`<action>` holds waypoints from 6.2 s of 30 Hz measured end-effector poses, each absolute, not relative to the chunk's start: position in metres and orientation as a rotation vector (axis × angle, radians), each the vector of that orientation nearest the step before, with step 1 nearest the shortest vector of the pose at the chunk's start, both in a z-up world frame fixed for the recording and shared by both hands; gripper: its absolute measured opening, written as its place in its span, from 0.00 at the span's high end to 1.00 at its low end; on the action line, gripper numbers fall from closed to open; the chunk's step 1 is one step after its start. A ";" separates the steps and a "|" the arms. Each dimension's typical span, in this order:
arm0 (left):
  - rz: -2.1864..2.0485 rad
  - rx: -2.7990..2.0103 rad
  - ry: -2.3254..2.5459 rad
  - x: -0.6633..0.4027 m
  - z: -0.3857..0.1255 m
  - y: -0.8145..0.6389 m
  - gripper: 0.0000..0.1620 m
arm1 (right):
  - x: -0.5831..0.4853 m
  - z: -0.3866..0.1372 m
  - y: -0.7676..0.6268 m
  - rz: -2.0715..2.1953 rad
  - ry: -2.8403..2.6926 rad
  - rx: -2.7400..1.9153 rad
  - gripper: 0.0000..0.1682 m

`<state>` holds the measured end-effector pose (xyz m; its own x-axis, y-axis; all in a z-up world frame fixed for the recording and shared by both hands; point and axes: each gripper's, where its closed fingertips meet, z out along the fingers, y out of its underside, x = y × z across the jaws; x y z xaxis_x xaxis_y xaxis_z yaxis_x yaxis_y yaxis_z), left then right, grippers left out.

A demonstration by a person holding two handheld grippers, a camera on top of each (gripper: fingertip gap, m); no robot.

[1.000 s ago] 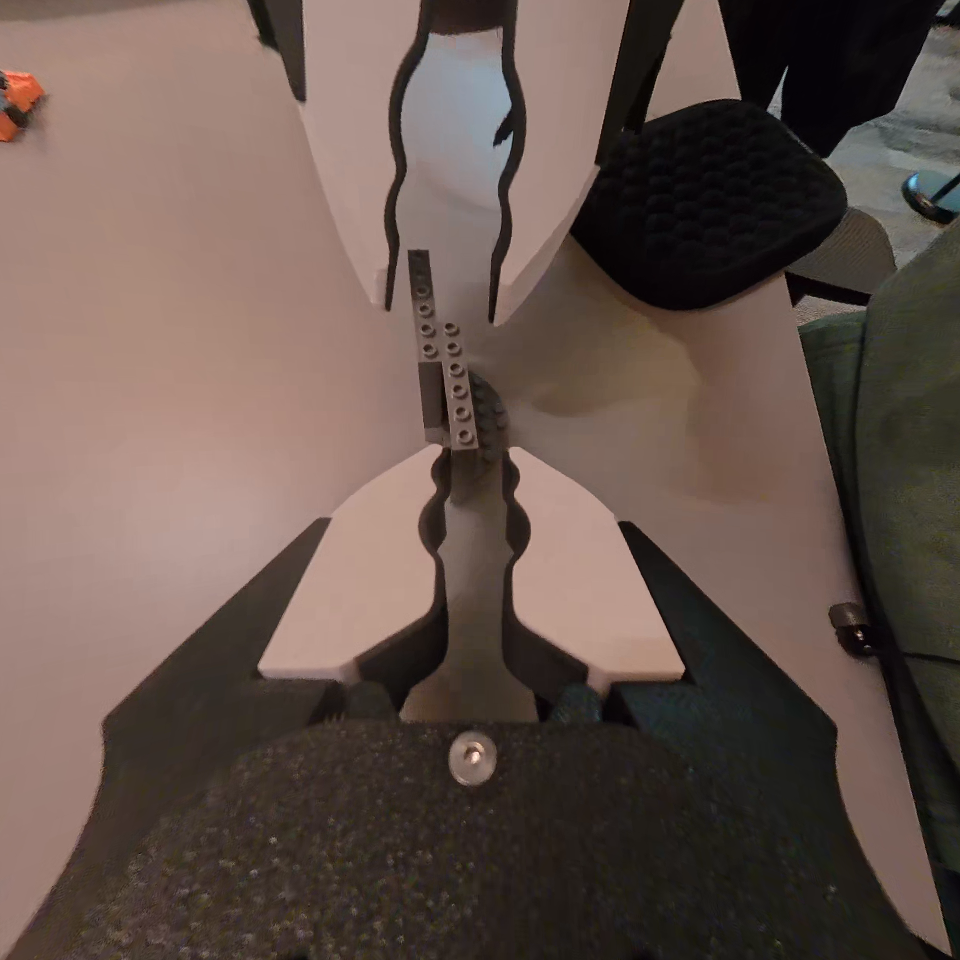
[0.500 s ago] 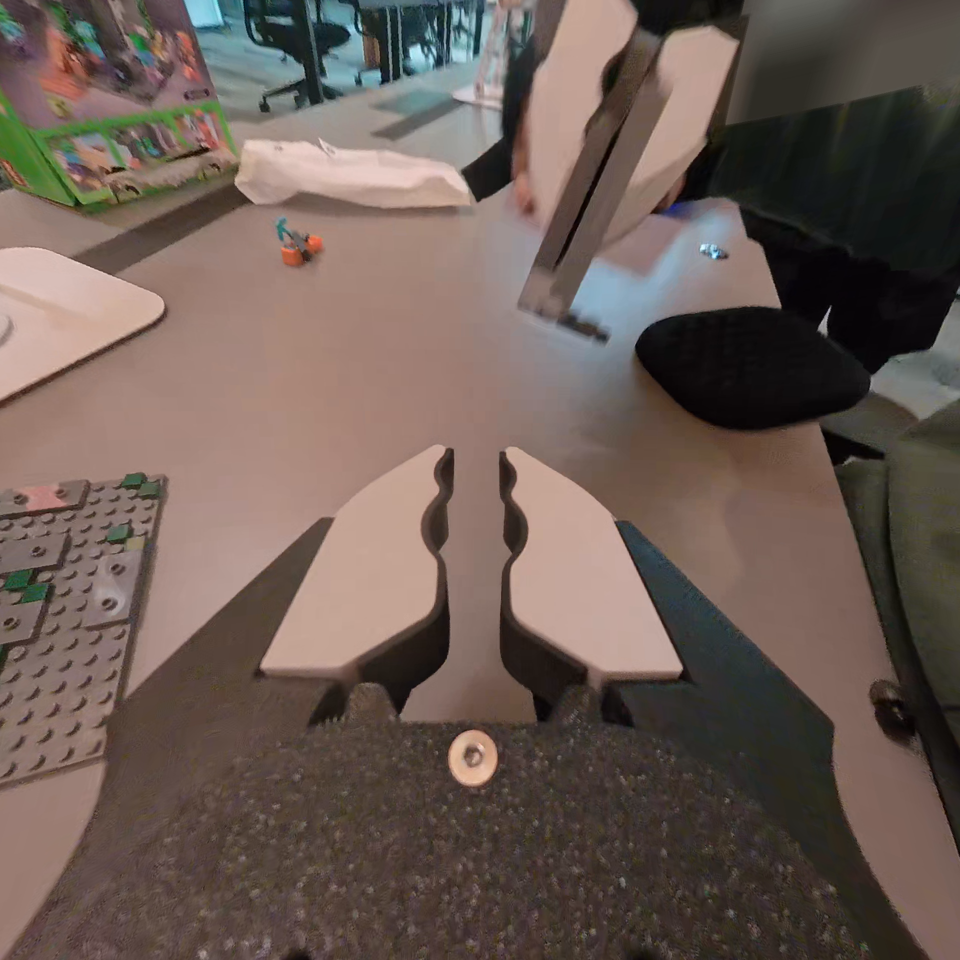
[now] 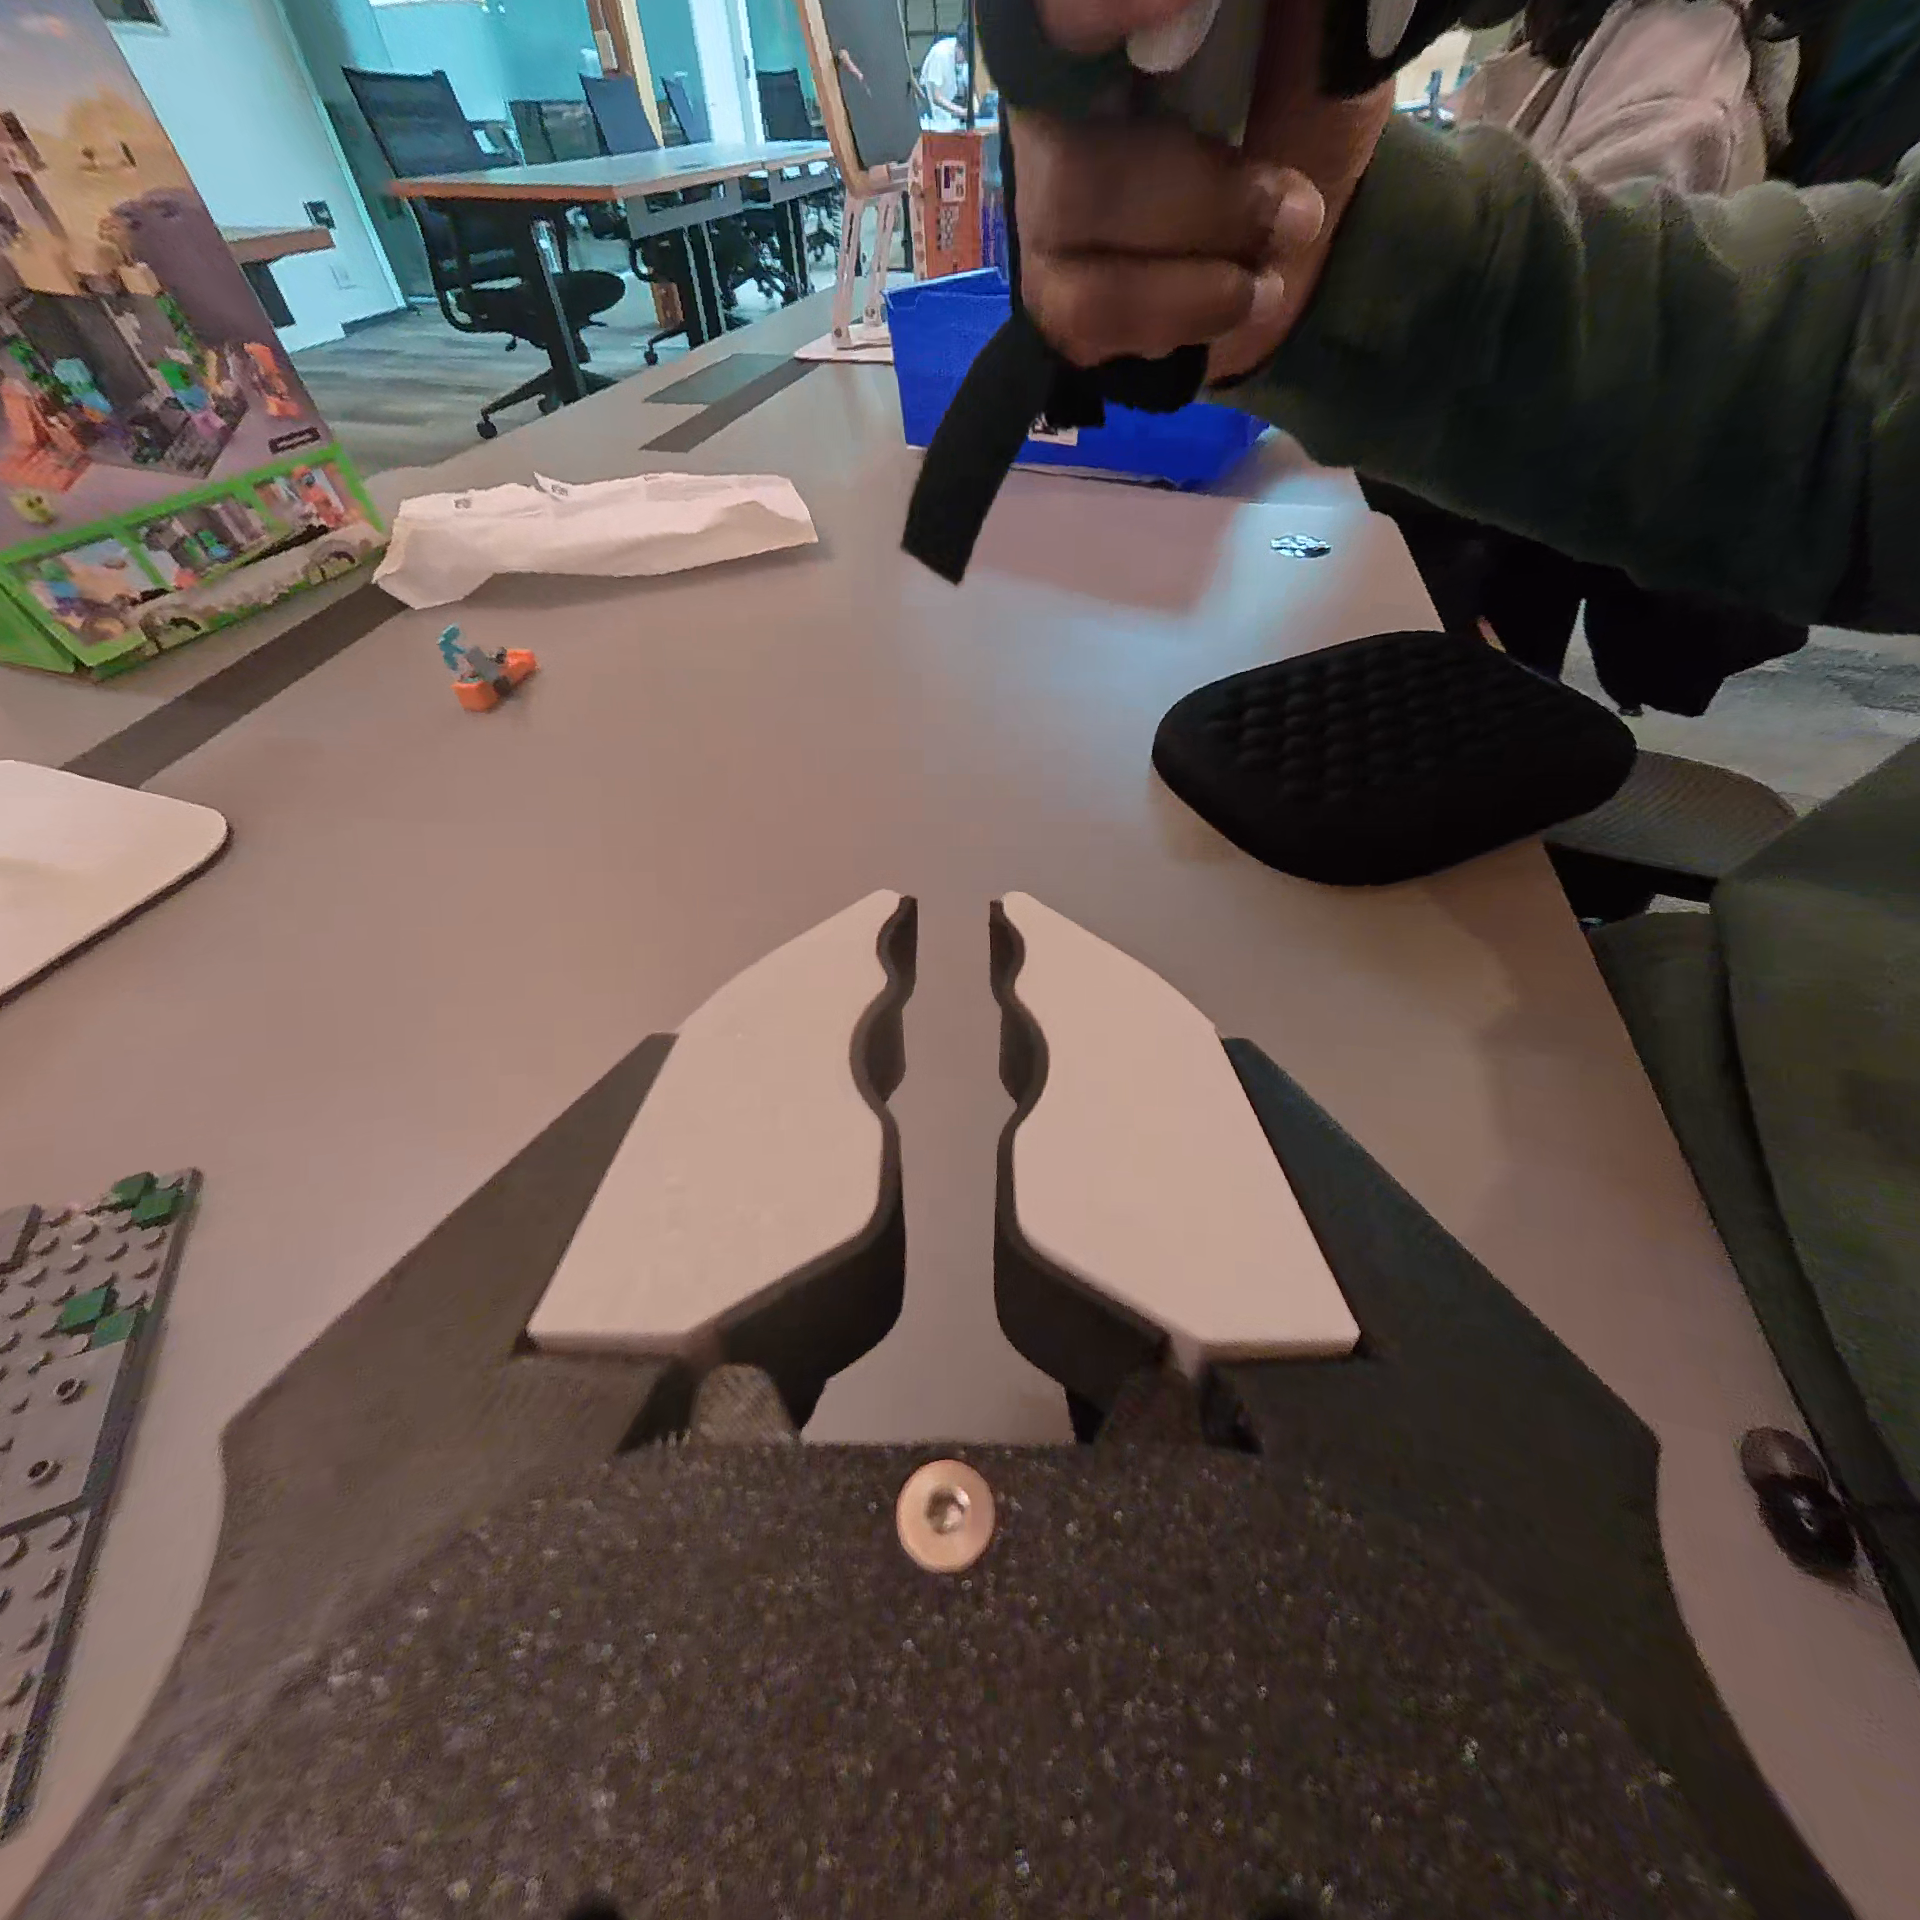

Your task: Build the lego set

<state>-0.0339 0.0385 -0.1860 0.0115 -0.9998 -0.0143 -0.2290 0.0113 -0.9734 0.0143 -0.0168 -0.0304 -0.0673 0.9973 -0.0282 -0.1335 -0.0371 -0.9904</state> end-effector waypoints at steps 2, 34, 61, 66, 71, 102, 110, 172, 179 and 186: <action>-1.058 -1.366 1.363 -0.034 -0.185 0.038 0.92 | 0.013 -0.029 -0.016 1.424 -1.106 -1.071 0.92; -0.961 -1.318 1.089 -0.022 -0.168 0.119 0.92 | 0.016 -0.175 0.092 1.053 -0.852 -1.666 0.92; -0.891 -1.255 1.649 -0.031 -0.217 0.050 0.94 | -0.025 -0.236 0.051 0.511 -1.464 -1.803 0.92; -0.977 -1.231 1.586 -0.030 -0.208 0.051 0.95 | -0.024 -0.220 0.057 0.624 -1.363 -1.755 0.88; -1.068 -1.216 1.510 -0.031 -0.201 0.056 0.95 | -0.023 -0.211 0.059 0.800 -1.281 -1.720 0.83; -0.860 -1.511 1.480 -0.024 -0.230 0.145 0.93 | 0.014 -0.242 0.147 0.786 -1.226 -1.813 0.91; -0.845 -1.528 1.489 -0.028 -0.237 0.140 0.89 | 0.030 -0.231 0.148 0.787 -1.154 -1.805 0.82; -0.419 -1.408 0.517 -0.029 -0.013 0.295 1.00 | 0.069 -0.027 0.300 0.146 -0.404 -1.470 1.00; -0.388 -1.417 0.523 0.005 0.010 0.344 1.00 | 0.075 0.005 0.355 0.186 -0.339 -1.485 1.00; -0.438 -1.469 0.469 0.011 -0.017 0.368 1.00 | 0.089 -0.008 0.364 0.194 -0.314 -1.485 1.00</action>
<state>0.0114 0.3676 -0.0168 0.8344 -0.5501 -0.0340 -0.0040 0.0557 -0.9984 0.0889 0.3640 -0.0075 0.9442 0.3178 0.0871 0.0644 0.0812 -0.9946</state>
